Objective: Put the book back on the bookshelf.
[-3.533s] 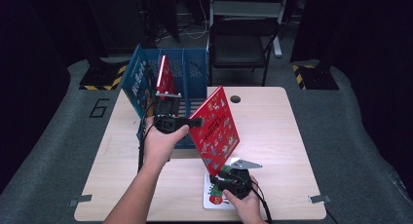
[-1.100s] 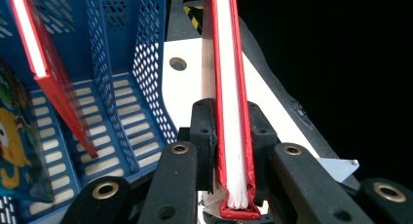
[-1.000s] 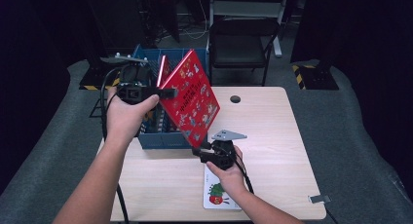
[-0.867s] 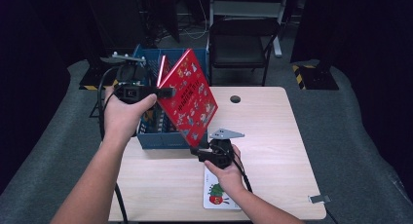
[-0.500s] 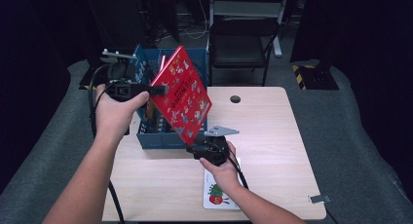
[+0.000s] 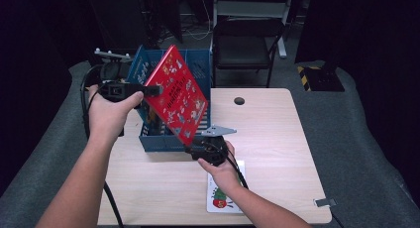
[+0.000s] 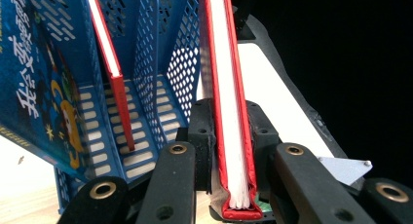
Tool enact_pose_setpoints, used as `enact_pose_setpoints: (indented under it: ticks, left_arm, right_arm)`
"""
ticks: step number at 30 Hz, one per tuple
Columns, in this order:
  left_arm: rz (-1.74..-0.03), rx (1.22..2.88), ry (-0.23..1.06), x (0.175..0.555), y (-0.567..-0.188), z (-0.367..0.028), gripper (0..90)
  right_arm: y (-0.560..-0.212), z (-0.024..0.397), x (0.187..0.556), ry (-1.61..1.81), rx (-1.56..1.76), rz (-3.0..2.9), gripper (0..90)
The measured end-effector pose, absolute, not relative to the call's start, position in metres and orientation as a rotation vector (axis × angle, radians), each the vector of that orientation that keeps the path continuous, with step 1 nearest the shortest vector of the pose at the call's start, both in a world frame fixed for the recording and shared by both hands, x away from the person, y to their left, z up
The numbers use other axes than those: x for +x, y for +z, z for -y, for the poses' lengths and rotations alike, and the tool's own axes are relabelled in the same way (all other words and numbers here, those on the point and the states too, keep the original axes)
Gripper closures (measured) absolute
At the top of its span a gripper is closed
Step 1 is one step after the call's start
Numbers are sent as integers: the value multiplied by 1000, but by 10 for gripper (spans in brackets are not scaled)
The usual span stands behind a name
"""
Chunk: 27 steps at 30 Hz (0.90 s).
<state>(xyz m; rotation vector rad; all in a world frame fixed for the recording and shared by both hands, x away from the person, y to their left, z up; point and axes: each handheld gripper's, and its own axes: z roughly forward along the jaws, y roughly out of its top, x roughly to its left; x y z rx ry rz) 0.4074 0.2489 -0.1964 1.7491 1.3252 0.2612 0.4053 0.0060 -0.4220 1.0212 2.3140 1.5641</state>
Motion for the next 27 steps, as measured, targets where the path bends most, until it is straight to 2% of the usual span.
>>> enact_pose_setpoints:
  ticks: [27]
  left_arm:
    - [-1416,1715,306,413,-184,-272,772]
  right_arm:
    - [-405,-24,424,1552,965,-2347,539]
